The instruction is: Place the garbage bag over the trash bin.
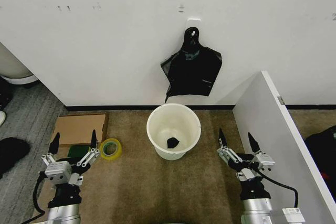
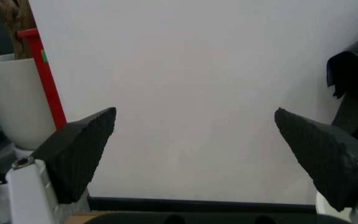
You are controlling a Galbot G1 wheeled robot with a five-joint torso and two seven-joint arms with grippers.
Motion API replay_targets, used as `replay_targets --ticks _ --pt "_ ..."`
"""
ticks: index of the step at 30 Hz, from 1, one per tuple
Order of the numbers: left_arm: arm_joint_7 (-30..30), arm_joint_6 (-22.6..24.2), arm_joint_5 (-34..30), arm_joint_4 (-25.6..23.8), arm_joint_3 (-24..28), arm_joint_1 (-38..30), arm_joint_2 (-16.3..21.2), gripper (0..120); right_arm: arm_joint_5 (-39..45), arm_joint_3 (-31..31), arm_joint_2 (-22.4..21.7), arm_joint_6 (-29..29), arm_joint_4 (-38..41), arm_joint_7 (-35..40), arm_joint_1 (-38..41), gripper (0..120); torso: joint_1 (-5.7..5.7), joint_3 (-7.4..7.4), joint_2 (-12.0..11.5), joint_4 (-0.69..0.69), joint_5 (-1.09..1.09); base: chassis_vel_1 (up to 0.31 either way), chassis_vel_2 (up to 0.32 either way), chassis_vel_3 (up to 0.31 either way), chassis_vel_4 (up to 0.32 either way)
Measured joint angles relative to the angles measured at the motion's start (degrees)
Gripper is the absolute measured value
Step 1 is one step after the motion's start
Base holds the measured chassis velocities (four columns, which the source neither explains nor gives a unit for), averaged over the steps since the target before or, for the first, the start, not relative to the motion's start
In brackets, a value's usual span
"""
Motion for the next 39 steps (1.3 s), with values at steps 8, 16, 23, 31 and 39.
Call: replay_targets --ticks 8,16,23,31,39 --pt "0.02 -0.69 0.84 -0.2 -0.14 0.5 -0.33 100 -0.3 -0.09 -0.09 0.01 0.07 0.11 -0.03 100 0.0 0.0 0.0 0.0 0.0 0.0 0.0 0.0 0.0" --pt "0.0 -0.95 0.98 -0.03 -0.62 0.57 -0.41 100 0.03 -0.08 -0.76 -0.02 -0.31 0.2 1.05 100 0.0 0.0 0.0 0.0 0.0 0.0 0.0 0.0 0.0" --pt "0.09 -2.03 0.98 0.37 -2.38 1.45 0.48 100 3.63 0.81 -3.83 -0.57 -4.8 0.12 8.03 100 0.0 0.0 0.0 0.01 0.01 0.0 0.0 0.0 0.0" --pt "0.92 -3.09 -0.42 1.46 -3.54 0.9 2.1 100 16.73 -0.43 -6.66 -4.73 -7.96 -0.89 16.53 100 0.0 0.0 0.0 -0.02 -0.01 0.0 0.0 0.0 0.0" --pt "2.53 -4.44 -1.55 1.66 -2.77 1.59 2.4 100 35.1 -2.35 -7.76 -8.64 -13.0 -5.02 24.72 100 0.0 0.0 0.0 0.02 0.0 0.0 0.0 0.0 0.0"
